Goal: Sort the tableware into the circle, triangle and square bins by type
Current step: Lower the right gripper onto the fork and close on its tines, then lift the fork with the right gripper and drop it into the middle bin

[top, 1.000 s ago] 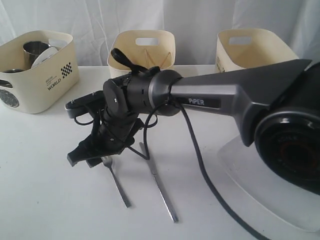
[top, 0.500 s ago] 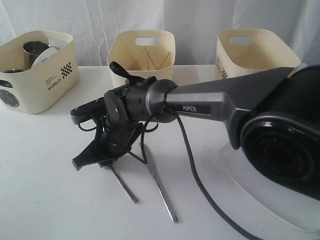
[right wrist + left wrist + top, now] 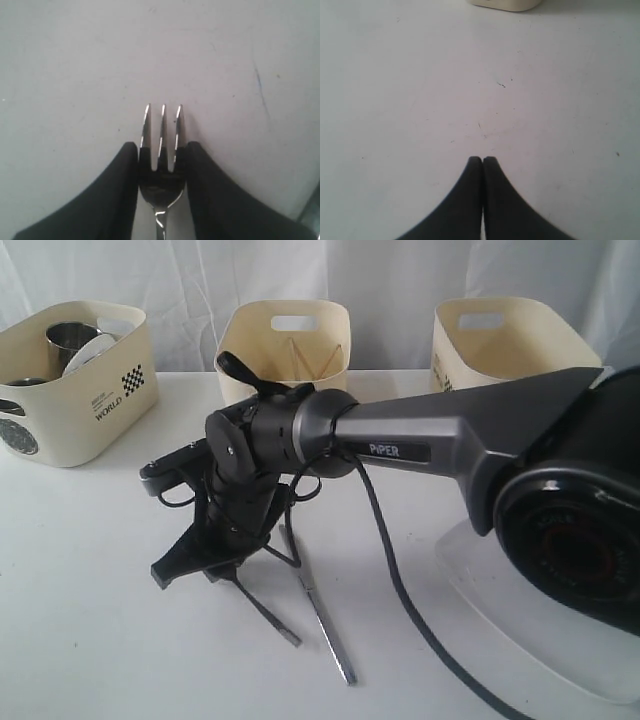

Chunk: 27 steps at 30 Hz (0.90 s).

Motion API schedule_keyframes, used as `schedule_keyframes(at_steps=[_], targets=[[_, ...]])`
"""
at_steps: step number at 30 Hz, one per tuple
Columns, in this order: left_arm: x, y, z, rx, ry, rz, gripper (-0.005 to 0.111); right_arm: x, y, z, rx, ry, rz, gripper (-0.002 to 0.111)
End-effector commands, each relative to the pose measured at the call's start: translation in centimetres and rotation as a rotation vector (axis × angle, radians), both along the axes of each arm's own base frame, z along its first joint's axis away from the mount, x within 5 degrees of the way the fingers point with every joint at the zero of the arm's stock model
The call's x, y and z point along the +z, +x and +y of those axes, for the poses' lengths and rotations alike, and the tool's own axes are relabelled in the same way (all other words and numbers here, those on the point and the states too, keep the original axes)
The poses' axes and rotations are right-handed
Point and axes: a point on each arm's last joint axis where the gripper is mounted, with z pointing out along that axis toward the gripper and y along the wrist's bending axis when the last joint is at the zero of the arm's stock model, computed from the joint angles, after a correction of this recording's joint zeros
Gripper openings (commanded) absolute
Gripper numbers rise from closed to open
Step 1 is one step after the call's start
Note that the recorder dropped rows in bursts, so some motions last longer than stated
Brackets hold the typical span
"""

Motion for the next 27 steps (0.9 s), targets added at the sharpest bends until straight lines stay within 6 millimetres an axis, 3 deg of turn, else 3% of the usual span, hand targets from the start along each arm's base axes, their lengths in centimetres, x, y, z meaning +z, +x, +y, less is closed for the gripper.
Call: schedule_keyframes(at_steps=[1, 5, 17, 22, 27], targets=[[-0.4, -0.1, 0.0, 0.000, -0.005, 0.030, 0.000, 4.4, 0.3, 0.2, 0.049, 0.043, -0.092, 0.000], [-0.4, -0.1, 0.0, 0.000, -0.005, 0.030, 0.000, 5.6, 0.6, 0.4, 0.056, 0.064, -0.124, 0.000], [-0.4, -0.1, 0.0, 0.000, -0.005, 0.030, 0.000, 4.9, -0.3, -0.3, 0.175, -0.042, -0.041, 0.000], [-0.4, -0.1, 0.0, 0.000, -0.005, 0.030, 0.000, 6.0, -0.1, -2.1, 0.243, -0.042, 0.065, 0.000], [-0.4, -0.1, 0.0, 0.000, -0.005, 0.030, 0.000, 8.4, 1.2, -5.2, 0.255, 0.180, 0.218, 0.000]])
